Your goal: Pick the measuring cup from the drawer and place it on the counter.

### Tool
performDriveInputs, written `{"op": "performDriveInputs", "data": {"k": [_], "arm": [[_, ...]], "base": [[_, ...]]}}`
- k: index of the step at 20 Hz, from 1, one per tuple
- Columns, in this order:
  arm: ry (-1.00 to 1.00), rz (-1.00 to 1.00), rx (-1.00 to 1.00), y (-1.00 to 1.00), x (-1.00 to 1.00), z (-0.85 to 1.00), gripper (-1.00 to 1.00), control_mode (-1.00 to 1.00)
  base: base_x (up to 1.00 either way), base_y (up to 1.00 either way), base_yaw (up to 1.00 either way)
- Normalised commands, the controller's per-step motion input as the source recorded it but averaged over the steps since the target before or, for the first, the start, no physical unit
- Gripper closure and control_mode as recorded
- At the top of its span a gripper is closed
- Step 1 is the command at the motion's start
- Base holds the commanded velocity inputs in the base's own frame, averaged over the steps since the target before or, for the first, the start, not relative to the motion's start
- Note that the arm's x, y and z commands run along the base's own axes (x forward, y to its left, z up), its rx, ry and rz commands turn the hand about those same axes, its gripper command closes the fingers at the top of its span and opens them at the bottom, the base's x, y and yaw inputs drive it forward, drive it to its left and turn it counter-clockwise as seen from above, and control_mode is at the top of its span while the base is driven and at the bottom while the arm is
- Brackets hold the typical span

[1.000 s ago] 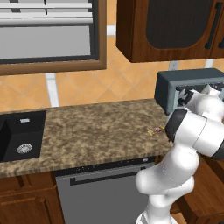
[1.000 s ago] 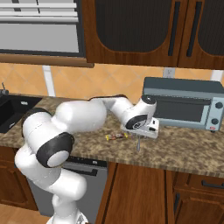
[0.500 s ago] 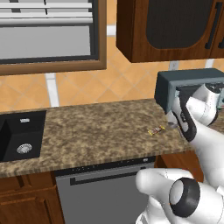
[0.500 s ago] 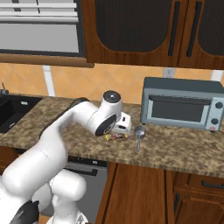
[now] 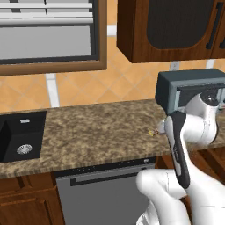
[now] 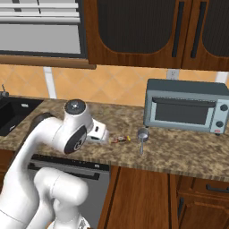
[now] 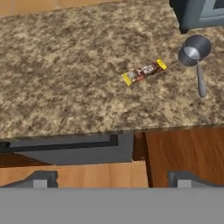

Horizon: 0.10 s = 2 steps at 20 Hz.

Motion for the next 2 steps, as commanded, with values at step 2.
{"op": "performDriveInputs", "data": {"k": [2], "arm": [[0.0,0.0,0.0,0.0,-0.09,0.57,-1.0,-1.0]], "base": [[0.0,0.0,0.0]]}}
